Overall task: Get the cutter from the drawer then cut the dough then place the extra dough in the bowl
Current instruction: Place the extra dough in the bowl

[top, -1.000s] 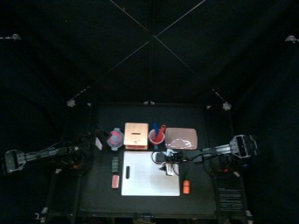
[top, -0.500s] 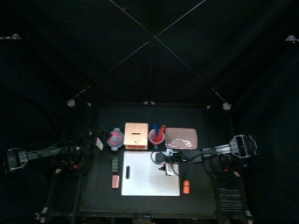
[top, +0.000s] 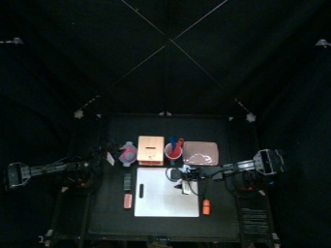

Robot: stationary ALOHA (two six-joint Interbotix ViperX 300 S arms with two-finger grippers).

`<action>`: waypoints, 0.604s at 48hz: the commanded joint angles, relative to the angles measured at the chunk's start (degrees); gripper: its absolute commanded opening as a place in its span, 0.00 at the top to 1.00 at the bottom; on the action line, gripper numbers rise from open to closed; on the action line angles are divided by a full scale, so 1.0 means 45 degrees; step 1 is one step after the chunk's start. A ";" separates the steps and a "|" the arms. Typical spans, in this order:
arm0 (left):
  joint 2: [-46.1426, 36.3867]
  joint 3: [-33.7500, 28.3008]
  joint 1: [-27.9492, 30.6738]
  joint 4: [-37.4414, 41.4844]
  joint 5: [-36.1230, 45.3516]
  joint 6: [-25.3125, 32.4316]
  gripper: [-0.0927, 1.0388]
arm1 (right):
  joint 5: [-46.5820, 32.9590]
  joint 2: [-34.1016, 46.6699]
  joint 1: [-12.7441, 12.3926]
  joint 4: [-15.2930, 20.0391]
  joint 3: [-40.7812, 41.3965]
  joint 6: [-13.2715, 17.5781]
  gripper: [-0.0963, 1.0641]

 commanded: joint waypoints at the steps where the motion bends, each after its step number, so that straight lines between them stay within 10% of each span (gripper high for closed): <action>1: 0.0020 -0.0566 -0.0430 0.0000 -0.0313 -0.0098 0.26 | 0.0312 -0.0430 0.0000 -0.0020 -0.0312 0.0000 0.22; 29: 0.0078 -0.1094 -0.3867 0.0312 -0.3223 -0.0293 0.26 | 0.4141 -0.0996 0.0039 0.0508 -0.0410 0.0020 0.22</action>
